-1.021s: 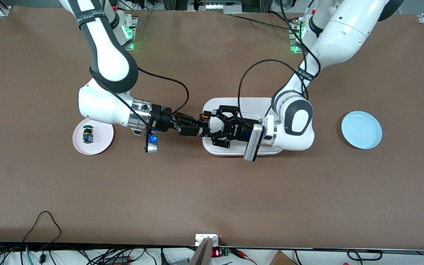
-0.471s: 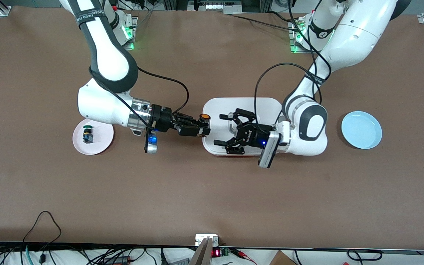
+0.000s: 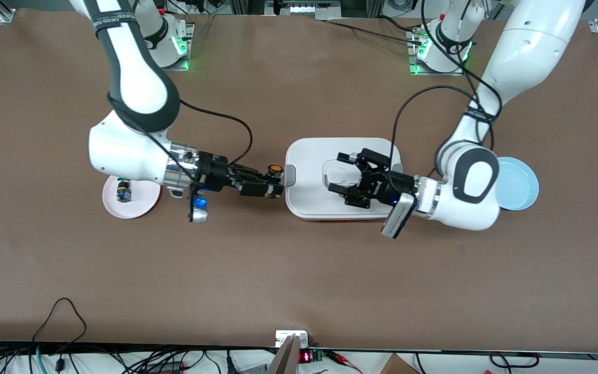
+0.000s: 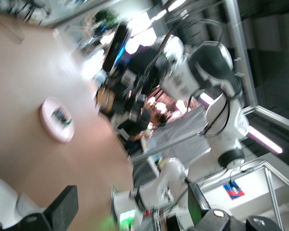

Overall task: Transfer orange switch to right arm and place
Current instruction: 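Carry the switch to the pink plate while the left gripper withdraws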

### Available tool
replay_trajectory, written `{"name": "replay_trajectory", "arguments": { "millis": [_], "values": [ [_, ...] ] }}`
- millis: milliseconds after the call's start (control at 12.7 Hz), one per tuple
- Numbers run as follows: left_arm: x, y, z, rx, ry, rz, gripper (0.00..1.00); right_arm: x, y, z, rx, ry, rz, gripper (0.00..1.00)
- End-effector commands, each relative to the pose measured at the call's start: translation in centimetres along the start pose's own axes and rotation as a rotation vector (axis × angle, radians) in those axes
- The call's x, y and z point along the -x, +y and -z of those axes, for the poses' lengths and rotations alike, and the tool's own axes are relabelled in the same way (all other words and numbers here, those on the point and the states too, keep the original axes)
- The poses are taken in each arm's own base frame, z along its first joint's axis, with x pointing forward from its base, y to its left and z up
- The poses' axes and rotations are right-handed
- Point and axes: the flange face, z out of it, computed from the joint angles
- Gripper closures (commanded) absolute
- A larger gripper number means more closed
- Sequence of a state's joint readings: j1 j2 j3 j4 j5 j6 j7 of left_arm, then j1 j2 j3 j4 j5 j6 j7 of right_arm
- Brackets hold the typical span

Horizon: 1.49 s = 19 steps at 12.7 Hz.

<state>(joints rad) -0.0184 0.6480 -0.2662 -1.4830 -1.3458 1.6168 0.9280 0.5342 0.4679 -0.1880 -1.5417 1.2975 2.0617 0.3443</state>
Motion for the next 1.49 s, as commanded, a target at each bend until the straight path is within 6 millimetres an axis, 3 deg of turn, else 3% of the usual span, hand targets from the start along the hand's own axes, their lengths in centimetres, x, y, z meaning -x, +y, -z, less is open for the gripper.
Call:
{"name": "replay_trajectory", "arguments": {
  "millis": [0,393,550,785,942,1099,1257,1414],
  "values": [
    [0.3,5.1,2.6,-0.129,-0.149,0.144,0.0,-1.4,-0.3,3.7,0.11,-0.01,0.05,0.94],
    [0.1,11.6,8.3,-0.545,-0.407,0.453,0.0,-3.3,0.5,12.0,0.464,0.004,0.233,0.95],
    [0.8,12.2,10.3,-0.747,-0.484,0.562,0.0,-4.3,2.1,13.9,0.64,0.008,0.372,0.95],
    [1.0,13.2,13.6,-1.073,-0.556,0.62,0.0,-5.6,3.7,15.0,0.831,0.017,0.52,0.94],
    [0.5,14.0,14.8,-1.297,-0.536,0.678,0.0,-7.8,6.9,15.1,0.967,0.057,0.546,0.94],
    [-1.1,15.9,13.2,-1.543,-0.469,0.719,0.0,-10.1,10.9,14.6,1.014,0.08,0.615,0.94],
    [-1.7,19.2,13.6,-1.601,-0.362,0.694,0.0,-12.0,15.7,15.3,1.087,0.136,0.672,0.94],
    [-0.7,20.5,14.7,-1.622,-0.232,0.616,0.0,-12.9,19.9,15.7,1.102,0.17,0.713,0.94]
  ]
}}
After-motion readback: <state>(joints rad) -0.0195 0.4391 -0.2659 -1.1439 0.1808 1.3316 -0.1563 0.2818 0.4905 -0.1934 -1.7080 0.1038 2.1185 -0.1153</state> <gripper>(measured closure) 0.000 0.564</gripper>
